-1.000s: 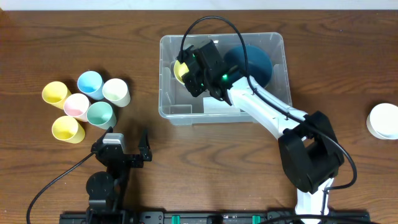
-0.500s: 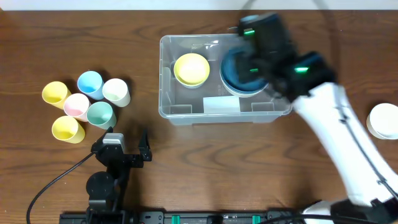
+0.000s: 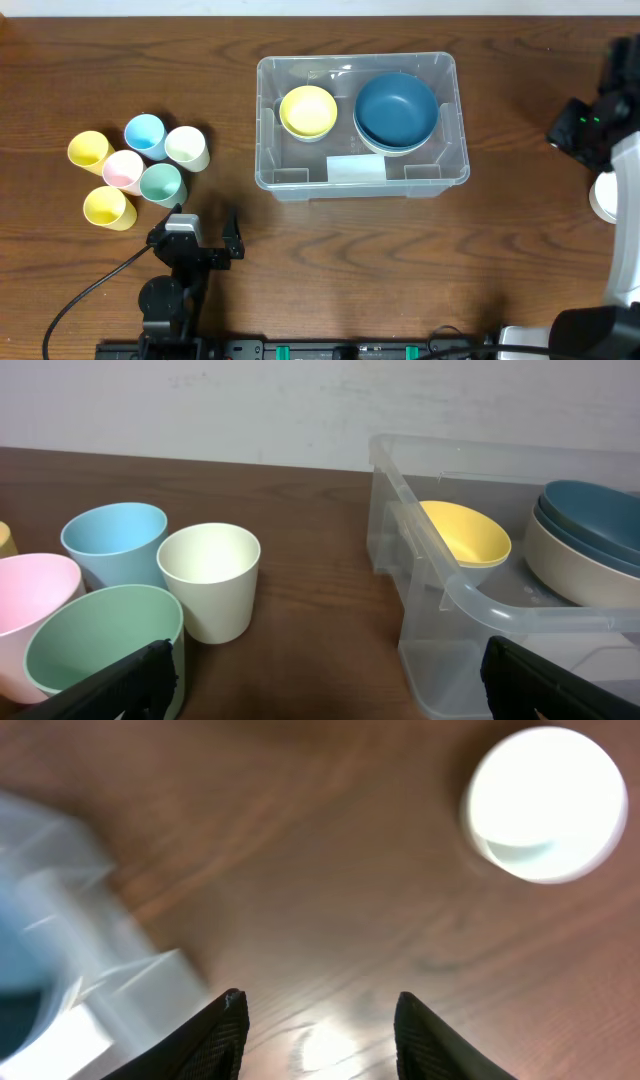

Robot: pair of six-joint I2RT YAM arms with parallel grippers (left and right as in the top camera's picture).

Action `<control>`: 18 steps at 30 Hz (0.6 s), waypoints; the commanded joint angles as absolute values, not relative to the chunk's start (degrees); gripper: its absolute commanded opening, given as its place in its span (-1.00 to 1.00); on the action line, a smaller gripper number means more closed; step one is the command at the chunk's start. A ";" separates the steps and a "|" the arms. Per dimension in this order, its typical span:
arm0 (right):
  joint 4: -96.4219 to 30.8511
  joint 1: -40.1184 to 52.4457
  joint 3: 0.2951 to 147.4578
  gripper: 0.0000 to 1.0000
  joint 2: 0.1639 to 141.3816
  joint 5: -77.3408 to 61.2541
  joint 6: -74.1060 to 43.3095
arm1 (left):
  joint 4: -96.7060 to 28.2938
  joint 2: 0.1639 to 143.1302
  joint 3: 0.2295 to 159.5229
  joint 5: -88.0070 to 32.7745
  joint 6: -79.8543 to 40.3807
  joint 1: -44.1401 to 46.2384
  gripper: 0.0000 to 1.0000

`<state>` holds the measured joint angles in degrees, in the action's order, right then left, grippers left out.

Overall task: Pack container
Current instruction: 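Release the yellow bowl and move the right gripper to the white bowl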

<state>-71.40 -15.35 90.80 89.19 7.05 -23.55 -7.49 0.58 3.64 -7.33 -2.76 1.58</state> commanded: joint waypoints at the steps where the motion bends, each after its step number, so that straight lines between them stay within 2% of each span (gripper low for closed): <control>1: -69.56 -21.26 87.05 -0.02 88.88 5.19 -23.86 | -9.17 0.23 2.72 -8.01 -2.24 1.30 0.96; 8: -60.03 -30.06 80.58 -0.04 89.36 1.67 -15.11 | -9.17 0.23 2.72 -7.99 -2.24 1.30 0.96; 18: -52.03 -34.87 78.19 -0.03 95.70 1.69 -8.19 | -9.17 0.23 2.72 -7.99 -2.24 1.30 0.96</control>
<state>-52.60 -34.00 78.87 93.10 2.11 -11.42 -7.49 0.58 3.64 -7.33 -2.79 1.58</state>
